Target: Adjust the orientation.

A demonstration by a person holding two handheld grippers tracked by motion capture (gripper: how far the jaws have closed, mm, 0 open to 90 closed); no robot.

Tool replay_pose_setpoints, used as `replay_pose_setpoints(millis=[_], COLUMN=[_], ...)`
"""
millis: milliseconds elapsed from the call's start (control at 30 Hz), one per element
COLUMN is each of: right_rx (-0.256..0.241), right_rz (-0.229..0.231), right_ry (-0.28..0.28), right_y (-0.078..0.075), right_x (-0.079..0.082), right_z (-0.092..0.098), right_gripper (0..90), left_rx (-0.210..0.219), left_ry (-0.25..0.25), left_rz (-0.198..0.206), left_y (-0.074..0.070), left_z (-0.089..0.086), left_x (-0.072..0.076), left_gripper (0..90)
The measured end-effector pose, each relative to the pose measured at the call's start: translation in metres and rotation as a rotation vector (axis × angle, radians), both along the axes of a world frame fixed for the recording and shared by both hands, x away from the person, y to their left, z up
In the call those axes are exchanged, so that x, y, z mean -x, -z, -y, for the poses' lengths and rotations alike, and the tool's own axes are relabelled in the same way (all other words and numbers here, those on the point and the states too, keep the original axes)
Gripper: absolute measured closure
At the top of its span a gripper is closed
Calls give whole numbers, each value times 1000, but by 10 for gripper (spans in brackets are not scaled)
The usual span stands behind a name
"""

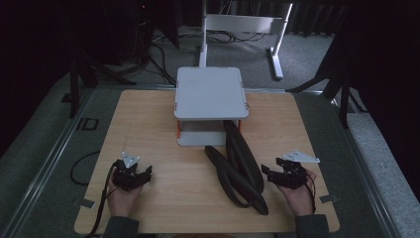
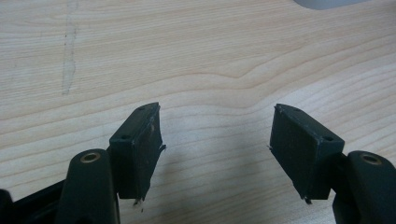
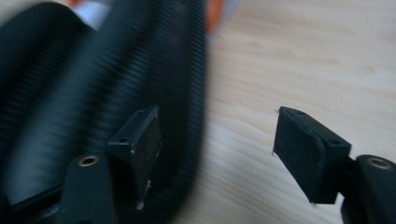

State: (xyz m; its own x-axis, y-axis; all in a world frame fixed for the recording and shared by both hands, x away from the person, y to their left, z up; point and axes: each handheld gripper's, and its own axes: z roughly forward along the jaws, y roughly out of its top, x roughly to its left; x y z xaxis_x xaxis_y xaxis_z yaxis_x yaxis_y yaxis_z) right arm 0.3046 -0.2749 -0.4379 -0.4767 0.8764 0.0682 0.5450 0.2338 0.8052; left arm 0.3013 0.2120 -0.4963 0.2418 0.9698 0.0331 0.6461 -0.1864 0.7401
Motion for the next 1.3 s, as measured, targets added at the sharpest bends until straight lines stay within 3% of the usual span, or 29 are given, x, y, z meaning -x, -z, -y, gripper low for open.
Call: replay_pose_setpoints(millis=[33,67,133,200,233,467,567,600,800,967,1000,1133,1233,1300], right_rx=[0,-21,-30,-16,15,65,117,135,125,237,240,189,124,124], right_rz=[0,25,36,42,47,-8,-18,-18,-23,-35,-41,-27,-21,-1], right_ry=[0,-46,-87,-99,-130,-168,-162,-153,-141,-124,-120,-101,-83,-71], right_y=[0,-11,-19,-22,-25,-14,-8,-6,-10,-9,-7,-8,-14,-18], right_x=[0,1,0,-1,-8,-27,-29,-29,-26,-27,-28,-28,-28,-26], right_z=[0,-13,-25,-31,-46,-68,-71,-70,-50,-32,-28,-11,2,9], right_gripper=[328,334,334,334,334,318,324,324,402,534,556,634,683,692], left_rx=[-5,-6,-9,-15,-19,-21,-20,-22,-20,-14,-11,-8,3,8], left_ry=[2,4,8,10,15,22,22,22,22,28,30,45,58,68], left_rz=[1,2,4,3,6,18,18,18,20,26,27,26,34,39], left_y=[0,0,0,0,0,-2,-2,-2,-2,-3,-3,-3,-5,-6], left_z=[1,1,2,3,4,5,5,5,5,5,5,5,6,7], left_x=[0,0,0,0,1,2,2,2,3,3,3,4,5,6], left_gripper=[340,340,340,340,340,340,340,340,340,340,342,347,347,348])
